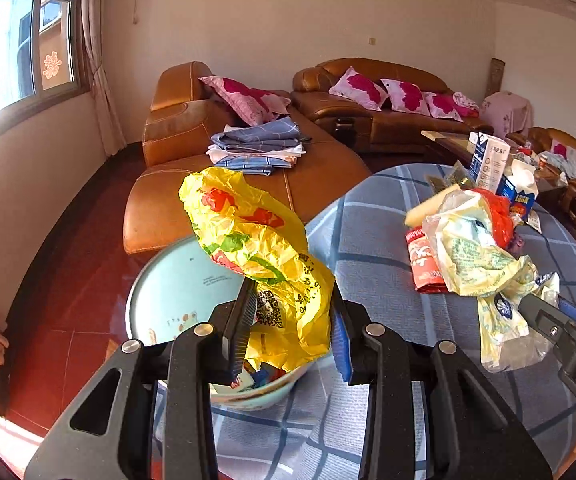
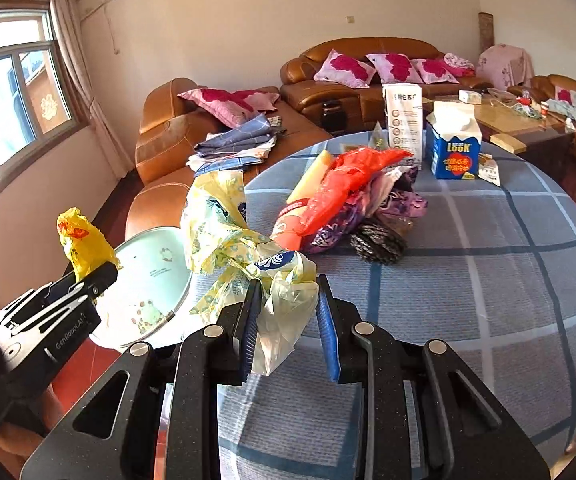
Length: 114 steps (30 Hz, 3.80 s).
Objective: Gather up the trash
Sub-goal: 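Carry both bags over the light-blue bin and open both tools to drop them, then move both tools back to the table and grasp the red plastic bag with the right tool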
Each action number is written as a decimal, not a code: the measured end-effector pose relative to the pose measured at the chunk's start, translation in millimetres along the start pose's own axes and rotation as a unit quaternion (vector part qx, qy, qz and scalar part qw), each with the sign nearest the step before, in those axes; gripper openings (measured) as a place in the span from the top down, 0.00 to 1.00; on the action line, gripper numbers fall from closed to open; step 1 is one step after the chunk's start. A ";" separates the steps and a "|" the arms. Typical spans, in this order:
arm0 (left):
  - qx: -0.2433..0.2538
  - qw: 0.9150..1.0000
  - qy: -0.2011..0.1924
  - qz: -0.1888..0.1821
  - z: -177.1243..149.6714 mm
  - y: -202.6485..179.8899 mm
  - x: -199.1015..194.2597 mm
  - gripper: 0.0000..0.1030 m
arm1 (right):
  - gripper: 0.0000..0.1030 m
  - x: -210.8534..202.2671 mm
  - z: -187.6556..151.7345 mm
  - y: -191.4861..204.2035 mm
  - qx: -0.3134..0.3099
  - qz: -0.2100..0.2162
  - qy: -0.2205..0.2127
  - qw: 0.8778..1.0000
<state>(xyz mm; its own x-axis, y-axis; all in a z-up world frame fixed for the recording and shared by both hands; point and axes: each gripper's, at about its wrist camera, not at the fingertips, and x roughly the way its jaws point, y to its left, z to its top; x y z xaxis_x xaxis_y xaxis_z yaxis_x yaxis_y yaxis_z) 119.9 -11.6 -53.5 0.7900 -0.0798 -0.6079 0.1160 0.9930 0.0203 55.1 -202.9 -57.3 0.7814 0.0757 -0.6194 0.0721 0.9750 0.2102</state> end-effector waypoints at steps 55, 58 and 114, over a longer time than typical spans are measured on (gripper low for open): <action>-0.065 0.994 0.082 0.044 -27.7 105.8 73.4 0.27 | 0.53 103.2 13.4 119.4 -0.072 0.019 0.078 0.994; -0.063 0.994 0.073 0.055 -24.5 104.1 67.4 0.21 | 0.53 98.3 15.3 117.0 -0.069 0.016 0.072 0.995; 0.025 0.993 0.088 -0.071 15.6 -118.9 114.6 0.30 | 0.93 5.2 49.9 -133.7 0.105 -0.030 -0.058 0.992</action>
<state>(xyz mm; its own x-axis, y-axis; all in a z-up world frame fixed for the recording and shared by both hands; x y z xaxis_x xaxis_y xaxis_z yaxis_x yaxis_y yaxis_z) 206.0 -140.1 -113.2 0.6464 -0.1978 -0.7369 0.2518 0.9670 -0.0387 80.5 -343.3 -50.8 0.8373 -0.0184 -0.5464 0.2388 0.9113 0.3353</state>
